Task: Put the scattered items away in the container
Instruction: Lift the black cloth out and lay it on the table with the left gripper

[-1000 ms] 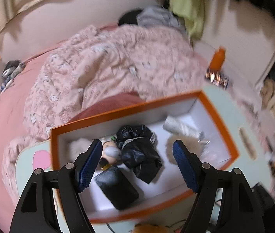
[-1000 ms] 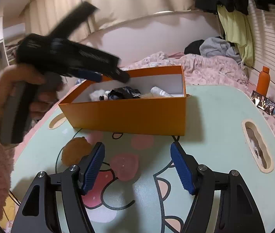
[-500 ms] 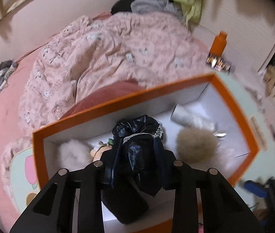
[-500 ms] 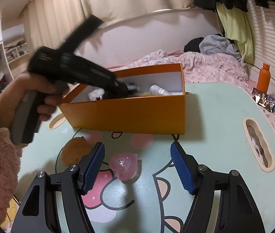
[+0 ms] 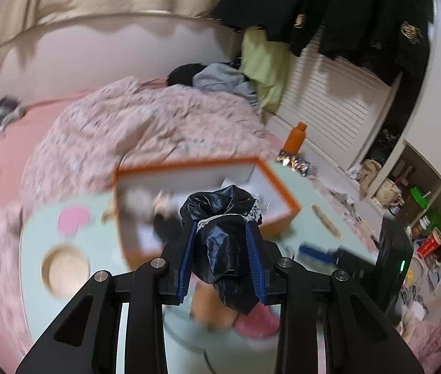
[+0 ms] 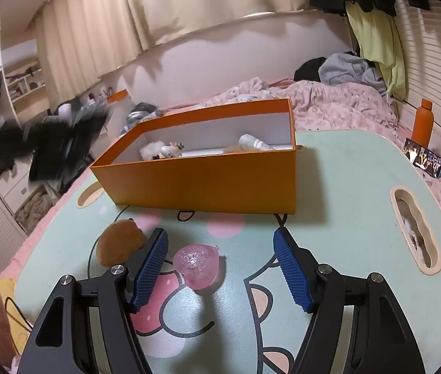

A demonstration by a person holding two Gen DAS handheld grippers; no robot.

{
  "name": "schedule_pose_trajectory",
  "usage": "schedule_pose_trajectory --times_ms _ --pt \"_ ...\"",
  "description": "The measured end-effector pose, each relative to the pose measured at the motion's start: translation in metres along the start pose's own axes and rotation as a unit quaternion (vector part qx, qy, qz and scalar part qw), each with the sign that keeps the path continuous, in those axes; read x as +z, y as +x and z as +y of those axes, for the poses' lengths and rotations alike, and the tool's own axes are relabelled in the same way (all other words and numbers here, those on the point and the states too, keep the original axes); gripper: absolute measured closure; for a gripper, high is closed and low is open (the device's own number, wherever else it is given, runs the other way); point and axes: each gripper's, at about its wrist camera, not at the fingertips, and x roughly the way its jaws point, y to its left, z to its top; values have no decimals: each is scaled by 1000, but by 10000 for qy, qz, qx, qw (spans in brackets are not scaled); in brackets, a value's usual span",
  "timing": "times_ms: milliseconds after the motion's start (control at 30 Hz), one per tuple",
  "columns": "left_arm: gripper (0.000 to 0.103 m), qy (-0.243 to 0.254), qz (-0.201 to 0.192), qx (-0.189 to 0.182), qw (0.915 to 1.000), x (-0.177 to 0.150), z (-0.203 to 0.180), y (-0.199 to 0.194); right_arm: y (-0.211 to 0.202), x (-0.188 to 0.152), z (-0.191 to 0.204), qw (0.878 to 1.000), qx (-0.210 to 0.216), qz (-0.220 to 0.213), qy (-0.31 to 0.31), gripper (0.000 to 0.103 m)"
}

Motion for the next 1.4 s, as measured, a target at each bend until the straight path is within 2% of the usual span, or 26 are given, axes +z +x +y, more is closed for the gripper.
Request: schedule_pose_trajectory --times_ms 67,167,233,333,400,467,567,633,733,767,800,867,933,1000,1100,1167,1233,1300,1367,1400 --pt "70 -214 -18 120 9997 -19 9 1 0 0 0 10000 1 6 0 33" --pt "70 -523 7 628 9967 -44 26 10 0 0 -1 10000 0 -5 -5 33" --pt "70 -656 73 796 9946 -54 35 18 0 0 0 10000 0 13 3 33" --pt "70 -638 235 914 9935 -67 38 33 -1 0 0 10000 -3 1 7 33" --pt "70 -531 158 1014 9933 -73 32 37 0 0 0 10000 3 12 13 33" --pt "70 -470 138 984 9939 -75 26 36 0 0 0 10000 1 14 -3 33" --pt "70 -457 199 601 9969 -75 16 40 0 0 0 10000 2 13 7 33" --pt "69 -339 150 579 9976 -77 6 42 0 0 0 10000 2 9 9 33" --pt "60 -341 26 666 9972 -79 4 41 0 0 -1 10000 5 6 6 33" --pt "53 -428 -29 658 9969 -79 6 39 0 -1 -1 10000 9 3 13 33" --pt "41 -538 -122 631 9965 -80 10 35 0 -1 -1 10000 15 -1 27 33" --pt "30 -754 -368 507 9952 -81 19 25 0 -1 -2 10000 22 -11 53 33" --pt "28 -971 -613 395 9926 -83 28 15 -1 0 -3 10000 59 -13 72 33" --pt "27 -1060 -705 415 9910 -86 34 12 -4 6 -2 9999 121 -40 19 36" --pt "27 -1081 -600 450 9913 -91 38 18 -13 32 9 9991 202 -90 -359 52" --pt "27 -1059 -496 483 9920 -92 38 23 -16 60 20 9969 28 -80 -783 63" --pt "27 -980 -509 534 9925 -92 34 25 -11 94 27 9930 -147 74 -1172 67" --pt "27 -930 -533 557 9927 -92 31 25 7 129 30 9869 -382 461 -1498 68" --pt "27 -924 -538 556 9927 -91 30 27 44 155 30 9731 -683 1244 -1815 68" --pt "27 -927 -536 554 9927 -92 30 27 68 162 28 9622 -748 1781 -1920 69"
